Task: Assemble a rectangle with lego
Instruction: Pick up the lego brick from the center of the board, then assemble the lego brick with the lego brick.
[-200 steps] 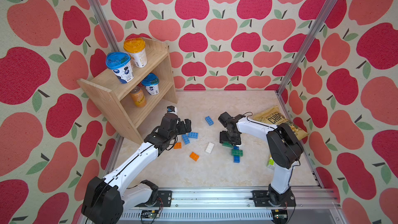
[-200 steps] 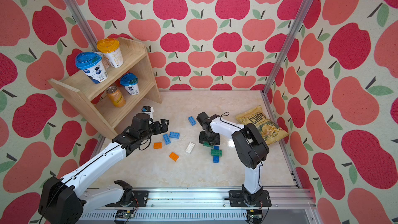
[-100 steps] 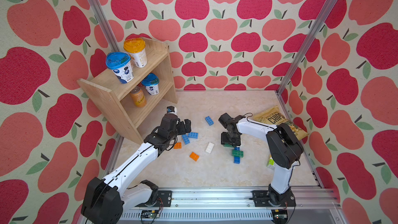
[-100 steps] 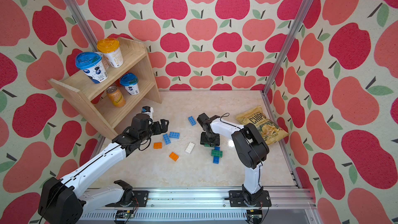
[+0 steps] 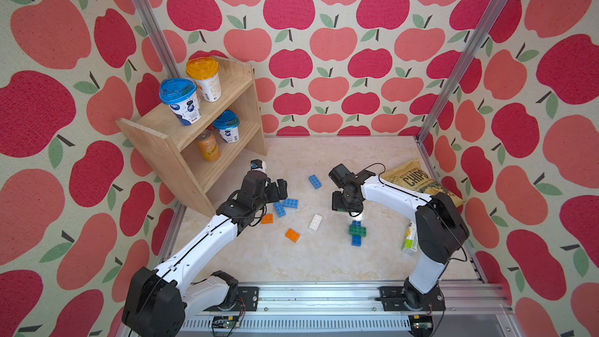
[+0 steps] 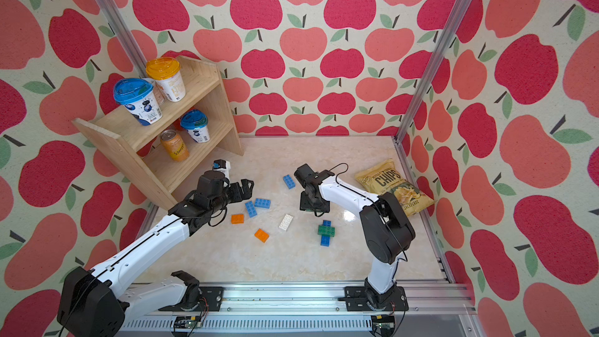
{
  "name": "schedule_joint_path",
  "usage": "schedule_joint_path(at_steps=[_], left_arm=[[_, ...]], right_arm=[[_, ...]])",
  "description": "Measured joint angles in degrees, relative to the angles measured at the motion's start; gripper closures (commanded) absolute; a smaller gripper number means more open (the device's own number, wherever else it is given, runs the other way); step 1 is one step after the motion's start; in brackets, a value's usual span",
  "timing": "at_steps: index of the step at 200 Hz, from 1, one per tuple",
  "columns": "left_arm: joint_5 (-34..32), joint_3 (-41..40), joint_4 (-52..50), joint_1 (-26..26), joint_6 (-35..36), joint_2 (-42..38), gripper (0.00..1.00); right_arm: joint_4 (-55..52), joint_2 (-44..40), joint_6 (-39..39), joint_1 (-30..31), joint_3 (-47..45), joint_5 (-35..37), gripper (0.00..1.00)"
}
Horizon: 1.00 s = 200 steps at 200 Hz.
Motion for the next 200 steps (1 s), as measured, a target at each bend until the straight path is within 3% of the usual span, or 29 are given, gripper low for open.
schedule_joint_path(at_steps=[101, 147, 200], left_arm=[[0.2, 0.0, 0.0, 0.0, 0.0, -0.5, 0.03], [0.7, 0.0, 0.0, 0.0, -0.2, -0.5, 0.03], [1.4, 0.0, 0.0, 0.0, -0.4, 0.5, 0.03]], right_arm=[[-7.4, -27.1, 12.7, 8.2, -19.3, 0.3, 0.56], [-8.0, -28.1, 14.7, 8.8, -24.1, -3.5, 0.56], [-6.5, -23.0, 14.5, 7.9, -24.1, -5.2, 0.56]])
